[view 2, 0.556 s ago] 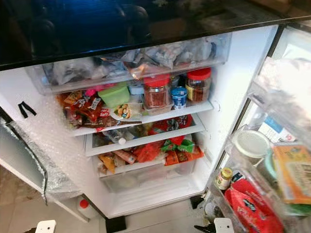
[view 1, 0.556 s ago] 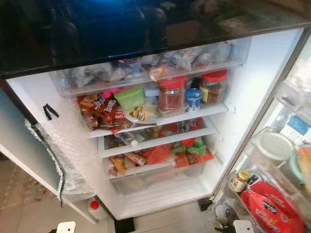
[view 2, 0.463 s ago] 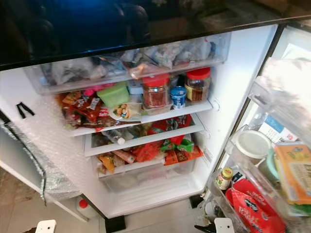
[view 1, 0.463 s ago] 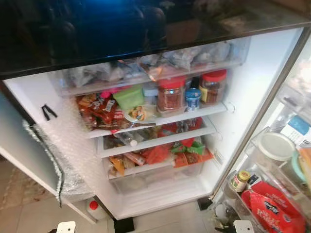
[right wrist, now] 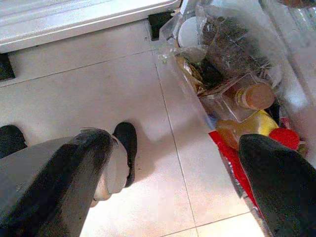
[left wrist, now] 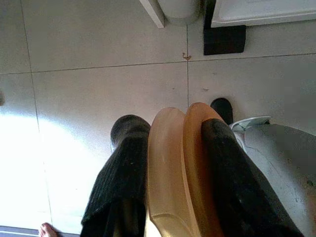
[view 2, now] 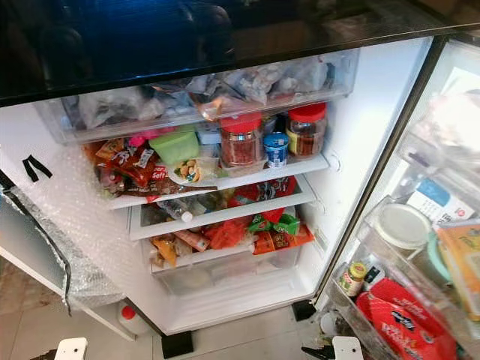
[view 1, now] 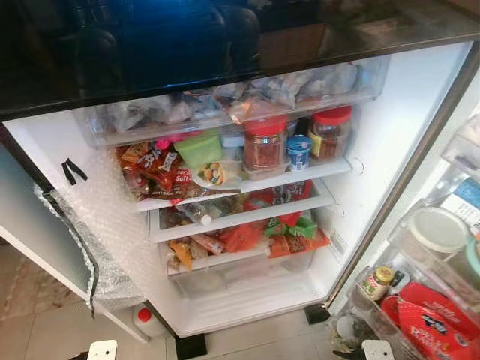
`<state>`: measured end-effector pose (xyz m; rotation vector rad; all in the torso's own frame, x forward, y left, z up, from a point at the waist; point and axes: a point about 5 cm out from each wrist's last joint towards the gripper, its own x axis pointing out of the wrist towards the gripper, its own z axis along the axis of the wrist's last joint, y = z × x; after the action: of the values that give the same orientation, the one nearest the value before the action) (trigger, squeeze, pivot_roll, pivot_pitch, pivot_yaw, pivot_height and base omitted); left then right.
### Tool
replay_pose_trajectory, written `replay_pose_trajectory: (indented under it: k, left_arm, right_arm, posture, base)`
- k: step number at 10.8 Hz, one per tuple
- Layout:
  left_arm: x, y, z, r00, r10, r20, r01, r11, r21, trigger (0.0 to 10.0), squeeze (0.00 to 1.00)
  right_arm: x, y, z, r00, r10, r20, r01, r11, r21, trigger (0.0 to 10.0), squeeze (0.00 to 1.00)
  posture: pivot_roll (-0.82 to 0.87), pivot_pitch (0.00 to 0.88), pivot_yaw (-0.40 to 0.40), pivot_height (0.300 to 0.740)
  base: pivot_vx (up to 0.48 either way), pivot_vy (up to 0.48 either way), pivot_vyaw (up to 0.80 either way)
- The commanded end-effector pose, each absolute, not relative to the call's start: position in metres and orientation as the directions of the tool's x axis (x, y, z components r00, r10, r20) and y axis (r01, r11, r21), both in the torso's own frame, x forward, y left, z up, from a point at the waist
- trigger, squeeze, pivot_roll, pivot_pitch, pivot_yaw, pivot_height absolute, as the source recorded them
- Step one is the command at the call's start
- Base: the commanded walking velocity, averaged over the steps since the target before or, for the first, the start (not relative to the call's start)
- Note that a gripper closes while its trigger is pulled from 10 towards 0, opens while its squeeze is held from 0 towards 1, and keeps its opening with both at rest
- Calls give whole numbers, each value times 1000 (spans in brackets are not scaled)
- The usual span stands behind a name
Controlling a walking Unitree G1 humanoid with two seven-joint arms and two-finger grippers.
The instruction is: Restocking fridge
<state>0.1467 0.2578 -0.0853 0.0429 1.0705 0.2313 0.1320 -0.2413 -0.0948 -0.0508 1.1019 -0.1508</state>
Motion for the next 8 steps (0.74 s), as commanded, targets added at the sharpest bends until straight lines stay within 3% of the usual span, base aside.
replay_pose_trajectory:
  k: [1,4,8]
  left_arm:
    - [144,260,-86,447,212,-869,-154,975,158,10000,0]
    - [144,259,-86,448,210,-869,-148,976,160,10000,0]
    - [144,259,-86,448,210,-869,-150,976,158,10000,0]
  right_arm:
    - [133,-241,-95,448,-146,-882,109,988,-108,10000,0]
    - [133,-241,-95,445,-148,-883,106,988,-112,10000,0]
    - [133,-241,-95,444,-149,-883,103,988,-114,10000,0]
  posture:
    - [-183,0,67,740]
    - [-184,0,66,740]
    - [-182,0,63,740]
  base:
    - [0,0,0]
    - [0,0,0]
    - [0,-329,0]
